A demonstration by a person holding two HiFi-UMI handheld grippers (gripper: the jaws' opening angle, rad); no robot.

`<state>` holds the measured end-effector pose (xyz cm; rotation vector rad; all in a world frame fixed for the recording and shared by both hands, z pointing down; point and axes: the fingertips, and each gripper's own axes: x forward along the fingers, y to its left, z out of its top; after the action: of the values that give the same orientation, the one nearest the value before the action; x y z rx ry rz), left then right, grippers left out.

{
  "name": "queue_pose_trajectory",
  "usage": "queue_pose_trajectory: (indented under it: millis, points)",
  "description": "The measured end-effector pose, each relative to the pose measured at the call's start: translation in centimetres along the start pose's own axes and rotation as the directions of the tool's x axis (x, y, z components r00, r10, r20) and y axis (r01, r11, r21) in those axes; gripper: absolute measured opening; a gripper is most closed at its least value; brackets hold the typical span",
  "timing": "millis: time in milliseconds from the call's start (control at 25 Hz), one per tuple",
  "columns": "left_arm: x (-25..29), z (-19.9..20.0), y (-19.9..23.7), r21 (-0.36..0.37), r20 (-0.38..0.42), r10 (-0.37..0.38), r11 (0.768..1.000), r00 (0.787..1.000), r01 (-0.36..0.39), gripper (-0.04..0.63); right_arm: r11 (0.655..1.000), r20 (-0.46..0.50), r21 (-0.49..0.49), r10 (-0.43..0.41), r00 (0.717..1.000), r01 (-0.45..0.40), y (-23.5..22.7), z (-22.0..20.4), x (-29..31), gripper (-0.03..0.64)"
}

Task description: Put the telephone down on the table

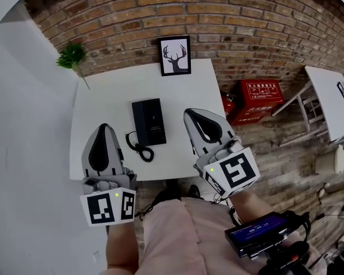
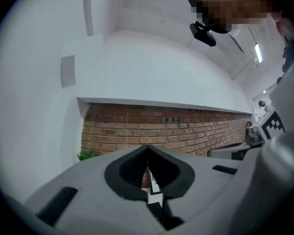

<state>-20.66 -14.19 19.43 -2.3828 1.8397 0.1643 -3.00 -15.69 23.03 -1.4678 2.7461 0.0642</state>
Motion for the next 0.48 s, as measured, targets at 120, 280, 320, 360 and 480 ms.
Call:
queue_pose_trajectory:
  millis: [120, 280, 320, 360, 480]
  points:
    - [0.17, 0.19, -0.26, -0.001, -0.001, 0.000, 1.000, 1.000, 0.000, -0.002, 1.000, 0.009, -0.014, -0.009, 1.000, 0.010, -0.22, 0.45, -0.30, 0.003]
    - [0.51, 0.18, -0.69, 0.003, -0.008, -0.016, 1.000, 1.000, 0.016, -0.002, 1.000, 0.015, -0.017, -0.021, 1.000, 0.022, -0.30, 0.57, -0.42, 0.003]
    - [0.55, 0.14, -0.72, 0.005, -0.009, -0.020, 1.000, 1.000, 0.020, -0.002, 1.000, 0.015, -0.014, -0.022, 1.000, 0.022, -0.29, 0.50, -0.37, 0.003]
    - [0.58, 0.09, -0.71, 0.007, -0.010, -0.022, 1.000, 1.000, 0.022, -0.002, 1.000, 0.015, -0.010, -0.021, 1.000, 0.021, -0.27, 0.45, -0.29, 0.003]
    - [0.70, -0.09, -0.66, 0.003, -0.017, -0.026, 1.000, 1.000, 0.026, -0.002, 1.000, 0.015, 0.000, -0.015, 1.000, 0.015, -0.17, 0.43, -0.04, 0.003]
